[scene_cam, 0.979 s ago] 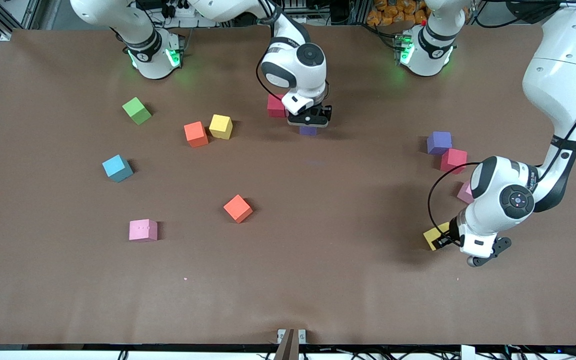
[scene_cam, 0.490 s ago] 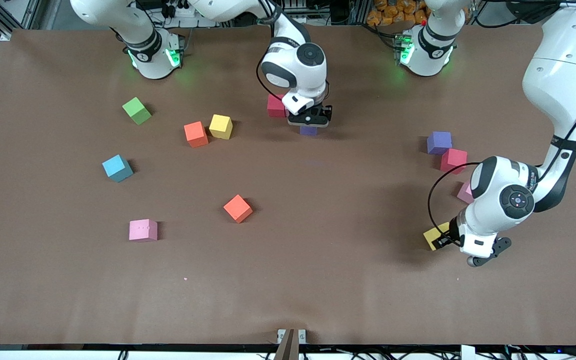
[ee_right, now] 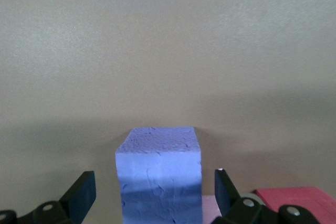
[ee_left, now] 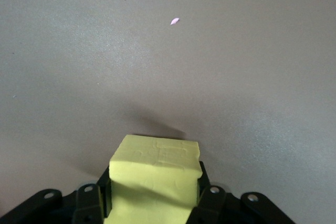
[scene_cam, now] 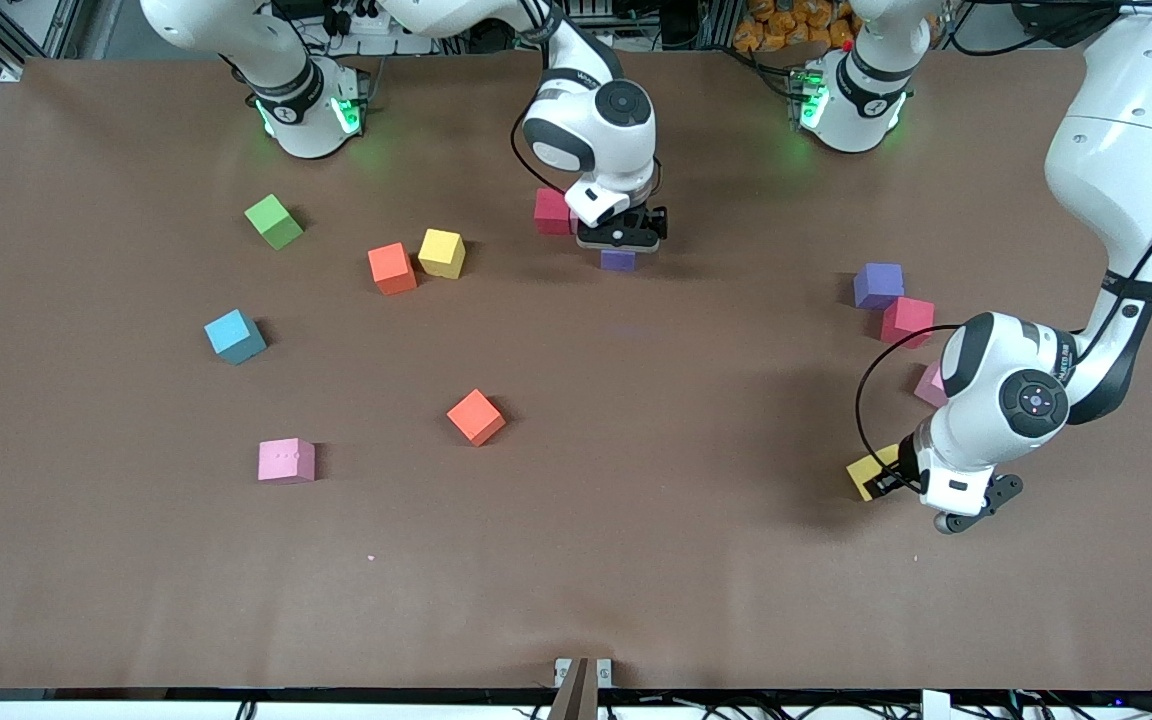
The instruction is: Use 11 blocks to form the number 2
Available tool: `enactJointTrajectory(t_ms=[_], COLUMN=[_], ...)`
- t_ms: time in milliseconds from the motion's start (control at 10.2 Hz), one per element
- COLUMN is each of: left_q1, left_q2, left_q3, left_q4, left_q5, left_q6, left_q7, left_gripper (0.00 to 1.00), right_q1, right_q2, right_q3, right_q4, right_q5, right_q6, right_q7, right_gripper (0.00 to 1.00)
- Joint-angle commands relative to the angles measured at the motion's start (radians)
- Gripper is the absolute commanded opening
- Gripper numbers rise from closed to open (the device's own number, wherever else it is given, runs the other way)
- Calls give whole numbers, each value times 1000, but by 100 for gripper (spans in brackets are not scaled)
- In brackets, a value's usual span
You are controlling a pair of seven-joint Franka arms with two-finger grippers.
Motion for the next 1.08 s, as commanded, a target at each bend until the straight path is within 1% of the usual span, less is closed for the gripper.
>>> enactJointTrajectory(t_ms=[0,196,392,490,587,783,881,979], left_q1=[3,1,-11,-16,-19,-20,-27,-48], left_q2=[-19,-19,-20,-22,-39,-63,-63,-63], left_q3=[-2,-2,-8,-33,-62,-152,-200,-227], left_q4=[-12,-12,-12,-12,-12,-13,-13,-13], left_q5=[4,4,-3,-3,-3,-3,-1,1], left_q6=[-6,-6,-6,-12,-48,-125,-147,-162], left_q7=[-11,-13,-42,-60,-82,-137,-184,-227], left_gripper=[0,0,0,0,0,0,0,0], right_q1=[-6,-36,-96,-140,-191,-290,-367,-447], right_q2=[-57,-109,-175,-217,-262,-357,-412,-455], right_q3=[-4,-4,-1,-1,-1,-2,-2,-1], right_q4=[-10,-10,-12,-12,-13,-26,-53,-94], right_q5=[-19,-17,-16,-14,-7,-5,-5,-3], right_q6=[-52,-112,-176,-222,-247,-290,-292,-299], right_q7=[-39,-84,-137,-197,-263,-330,-407,-552], right_gripper=[100,100,100,100,100,100,100,100])
